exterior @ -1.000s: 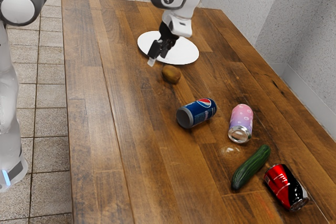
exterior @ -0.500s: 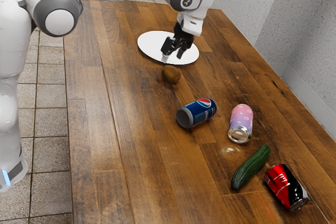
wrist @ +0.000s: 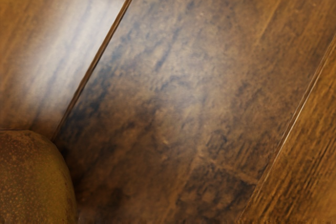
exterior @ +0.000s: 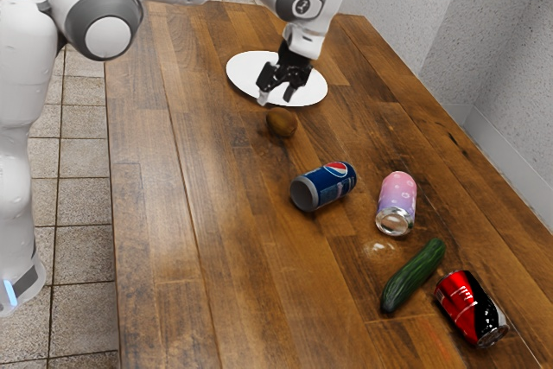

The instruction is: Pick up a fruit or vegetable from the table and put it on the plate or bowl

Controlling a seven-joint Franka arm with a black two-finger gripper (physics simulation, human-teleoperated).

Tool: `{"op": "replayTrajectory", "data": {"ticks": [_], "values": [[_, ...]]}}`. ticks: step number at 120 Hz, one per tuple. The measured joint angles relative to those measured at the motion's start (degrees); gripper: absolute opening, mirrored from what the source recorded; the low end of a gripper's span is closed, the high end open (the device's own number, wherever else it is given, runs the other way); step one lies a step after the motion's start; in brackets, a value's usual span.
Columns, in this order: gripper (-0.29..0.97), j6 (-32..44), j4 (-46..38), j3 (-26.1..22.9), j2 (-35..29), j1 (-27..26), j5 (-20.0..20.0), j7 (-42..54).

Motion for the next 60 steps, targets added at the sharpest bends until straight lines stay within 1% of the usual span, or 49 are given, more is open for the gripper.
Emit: {"op": "replayTrajectory", "data": {"ticks": [6, 21, 46, 60], "values": [[0.68, 0.04, 0.91, -0.1, 0.7, 0.59, -0.05, 0.5], [0.68, 0.1, 6.02, -0.72, 4.92, 1.07, -0.2, 1.63], [0.68, 0.21, 6.98, -1.0, 6.52, 1.68, -0.37, 3.03], [0.68, 0.86, 9.76, -1.33, 8.9, 2.44, -0.42, 3.63]]}}
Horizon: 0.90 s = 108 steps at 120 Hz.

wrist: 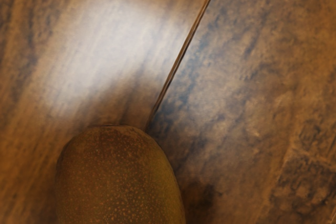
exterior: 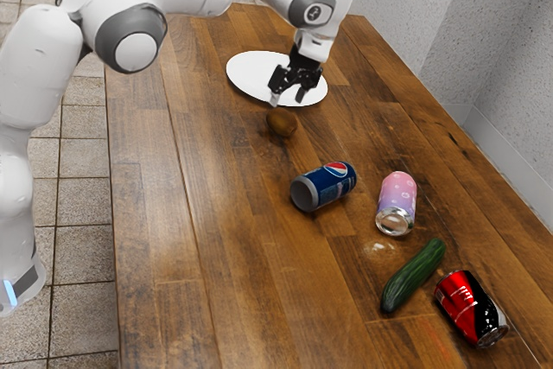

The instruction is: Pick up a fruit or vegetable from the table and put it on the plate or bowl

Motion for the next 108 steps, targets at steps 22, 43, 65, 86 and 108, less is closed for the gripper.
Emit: {"op": "replayTrajectory", "data": {"ticks": [22, 43, 65, 86, 108], "values": [[0.68, 0.58, 0.43, -0.26, 0.77, 0.06, -0.84, 0.72], [0.68, 0.82, -0.49, 0.2, 0.48, -0.01, -1.73, 1.23], [0.68, 0.92, -1.04, 0.22, 0.03, -0.18, -2.03, 1.6], [0.68, 0.96, -3.42, 0.32, -1.36, -0.3, -2.09, 1.8], [0.68, 0.97, -5.28, 0.62, -2.59, -0.29, -2.12, 1.85]]}}
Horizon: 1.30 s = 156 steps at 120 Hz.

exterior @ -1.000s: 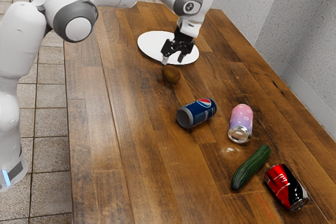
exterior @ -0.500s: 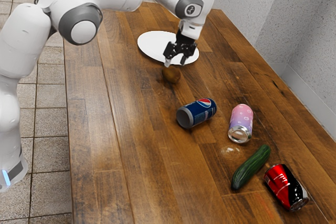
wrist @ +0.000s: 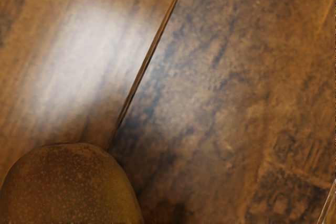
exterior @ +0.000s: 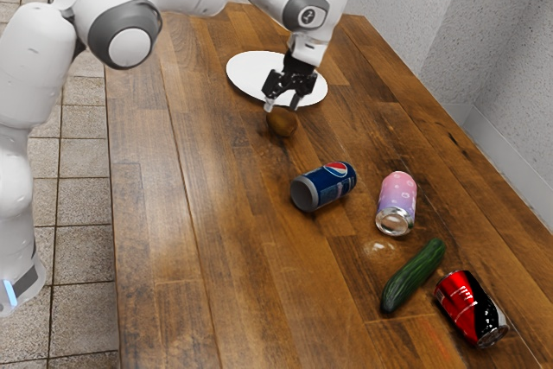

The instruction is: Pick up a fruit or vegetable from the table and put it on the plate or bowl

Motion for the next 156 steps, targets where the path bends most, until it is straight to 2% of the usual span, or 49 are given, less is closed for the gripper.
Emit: {"op": "replayTrajectory", "data": {"ticks": [66, 156], "values": [[0.68, 0.01, -0.8, 0.28, -0.01, 0.8, -0.04, 0.22], [0.68, 1.1, 2.9, -0.08, 2.68, 1.4, -0.45, 0.47]]}}
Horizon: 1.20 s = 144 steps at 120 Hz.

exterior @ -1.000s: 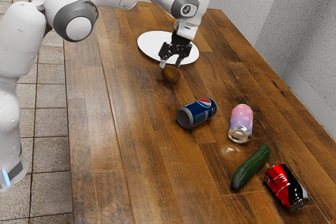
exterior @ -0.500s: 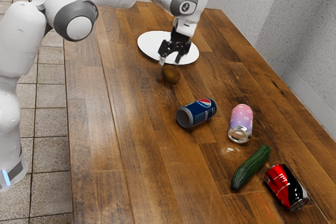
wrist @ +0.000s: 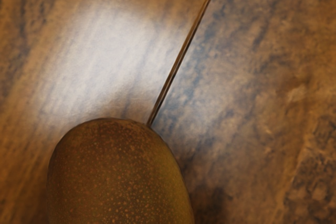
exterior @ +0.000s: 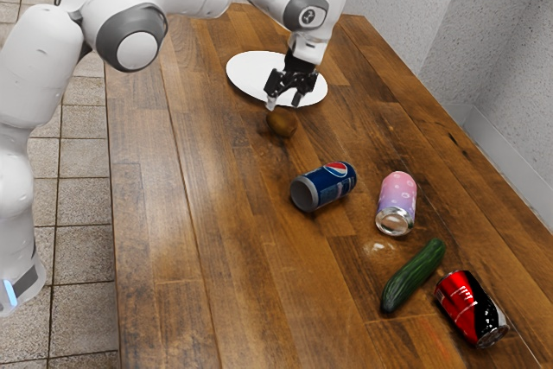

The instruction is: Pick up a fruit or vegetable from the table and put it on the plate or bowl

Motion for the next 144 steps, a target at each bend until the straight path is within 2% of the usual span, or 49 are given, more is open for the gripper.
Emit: {"op": "replayTrajectory", "data": {"ticks": [144], "values": [[0.68, 4.62, -4.82, 0.18, -1.24, -0.34, -0.39, 0.21]]}}
